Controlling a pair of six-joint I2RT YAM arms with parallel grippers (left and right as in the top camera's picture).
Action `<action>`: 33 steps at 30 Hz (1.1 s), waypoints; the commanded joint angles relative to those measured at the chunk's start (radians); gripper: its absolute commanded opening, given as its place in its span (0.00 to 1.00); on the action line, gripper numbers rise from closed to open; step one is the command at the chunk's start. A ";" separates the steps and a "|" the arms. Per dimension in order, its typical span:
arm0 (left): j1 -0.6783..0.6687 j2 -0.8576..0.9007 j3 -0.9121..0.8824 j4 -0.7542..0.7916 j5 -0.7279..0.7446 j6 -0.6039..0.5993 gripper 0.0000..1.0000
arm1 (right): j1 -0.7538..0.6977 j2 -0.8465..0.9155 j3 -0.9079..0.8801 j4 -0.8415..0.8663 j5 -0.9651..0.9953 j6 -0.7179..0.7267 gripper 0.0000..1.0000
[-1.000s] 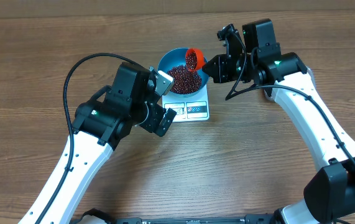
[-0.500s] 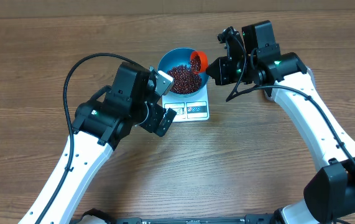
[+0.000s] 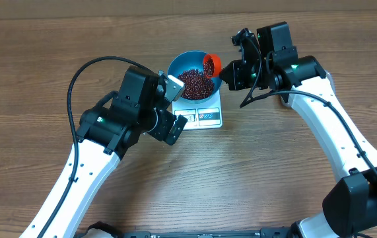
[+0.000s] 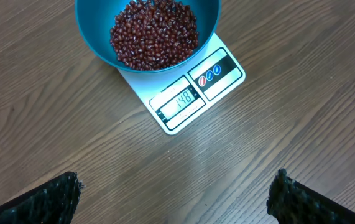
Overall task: Scoop item into bowl and weigh 150g on scale
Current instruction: 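Tilt the scoop with right gripper to sprinkle beans into the bowl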
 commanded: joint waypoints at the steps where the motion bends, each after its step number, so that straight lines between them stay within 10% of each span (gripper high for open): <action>1: 0.000 -0.008 -0.004 0.001 -0.007 0.019 1.00 | 0.003 -0.027 0.032 0.007 0.002 0.003 0.04; 33: 0.000 -0.008 -0.004 0.001 -0.007 0.019 1.00 | 0.068 -0.027 0.032 -0.004 0.045 -0.105 0.03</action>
